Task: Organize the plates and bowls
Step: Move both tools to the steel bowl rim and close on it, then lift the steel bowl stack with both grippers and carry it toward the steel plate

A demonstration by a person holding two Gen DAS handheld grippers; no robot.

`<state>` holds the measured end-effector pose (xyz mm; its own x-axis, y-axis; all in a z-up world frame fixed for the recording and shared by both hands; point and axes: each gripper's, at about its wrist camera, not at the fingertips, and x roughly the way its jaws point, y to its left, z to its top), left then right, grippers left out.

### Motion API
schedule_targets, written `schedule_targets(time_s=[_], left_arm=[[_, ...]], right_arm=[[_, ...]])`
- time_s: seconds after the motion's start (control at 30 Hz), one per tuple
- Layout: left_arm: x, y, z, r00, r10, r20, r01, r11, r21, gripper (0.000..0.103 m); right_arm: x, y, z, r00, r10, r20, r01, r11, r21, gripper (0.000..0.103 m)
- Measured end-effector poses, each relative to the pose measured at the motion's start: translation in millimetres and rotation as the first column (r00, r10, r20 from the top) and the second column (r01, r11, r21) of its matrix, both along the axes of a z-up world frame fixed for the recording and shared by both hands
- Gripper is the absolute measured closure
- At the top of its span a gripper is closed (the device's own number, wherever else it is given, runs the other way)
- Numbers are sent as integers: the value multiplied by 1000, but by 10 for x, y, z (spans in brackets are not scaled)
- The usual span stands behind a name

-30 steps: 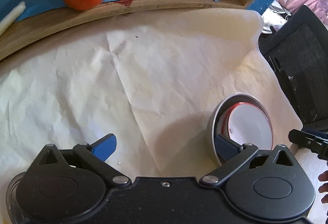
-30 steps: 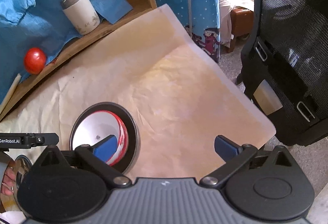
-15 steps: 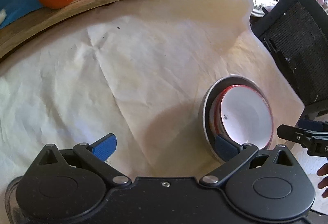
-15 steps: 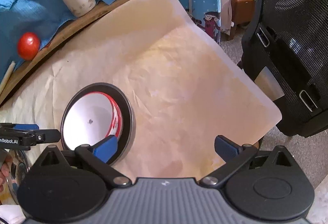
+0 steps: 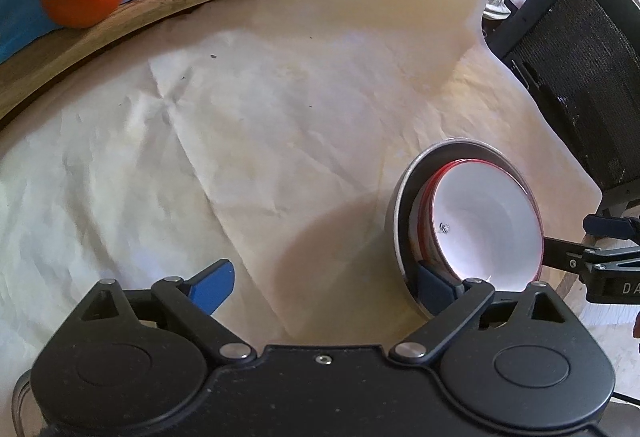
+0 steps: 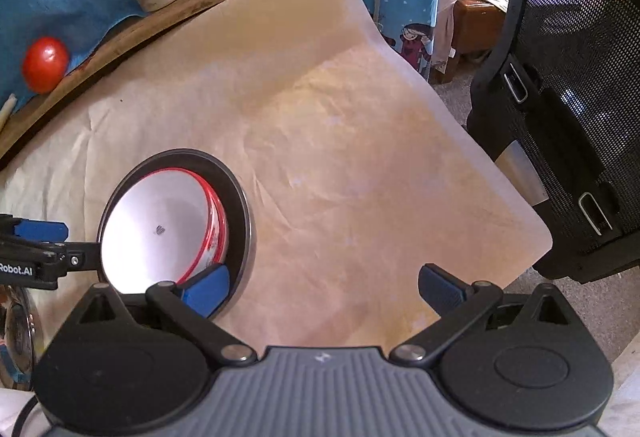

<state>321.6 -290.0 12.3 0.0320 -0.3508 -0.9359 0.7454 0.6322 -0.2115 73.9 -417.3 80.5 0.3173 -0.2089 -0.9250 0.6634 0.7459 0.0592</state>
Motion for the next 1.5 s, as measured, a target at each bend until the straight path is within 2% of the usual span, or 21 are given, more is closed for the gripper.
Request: schedule_targets(time_s=[0.07,0.27,0.5,0.6,0.63,0.67,0.7,0.83,0.9,0.97,1.0,1.3,1.5], left_arm=[[0,-29,-17,1000,-5,2,5,1000,6,10],[11,-90,-38,1000,-17,-8,17,1000,8,18],[8,-136,-66,999,-29,-19,29,1000,10,26],[11,-146,-77,999,-33,-43,33,999,-5,38],[14,-148,-77,998,-35,-58,34,999,-19,46],[12,-157,-79,997,-37,-74,35,999,-31,55],[4,-160,-78,996,-40,-86,37,998,-42,58],[-5,-179,-74,994,-42,-104,36,998,-57,68],[9,-169,-79,991,-33,-132,23,997,-74,76],[9,-164,-78,986,-36,-162,20,995,-96,90],[2,-169,-76,985,-38,-167,21,995,-100,90],[-5,-87,-57,985,-5,-175,-11,996,-89,91],[36,72,13,985,46,-166,-63,993,-101,92]], right_arm=[[17,-14,-20,1000,1,-3,-1,1000,5,1],[44,-52,-53,1000,7,11,-7,999,31,13],[88,-104,-98,999,-11,40,7,995,101,34],[82,-127,-136,998,-36,56,27,987,158,45],[76,-129,-144,997,-38,69,26,985,173,53],[77,-130,-150,996,-34,82,18,982,188,57],[79,-125,-153,995,-30,96,10,979,201,62],[75,-122,-150,993,-39,112,12,974,228,72],[64,-129,-155,991,-51,126,18,968,251,79],[60,-118,-153,988,-54,143,14,963,268,88],[64,-110,-149,987,-51,149,9,962,273,92],[103,-35,-128,989,-38,144,-3,962,275,92],[236,43,-48,990,19,142,-54,966,253,92]])
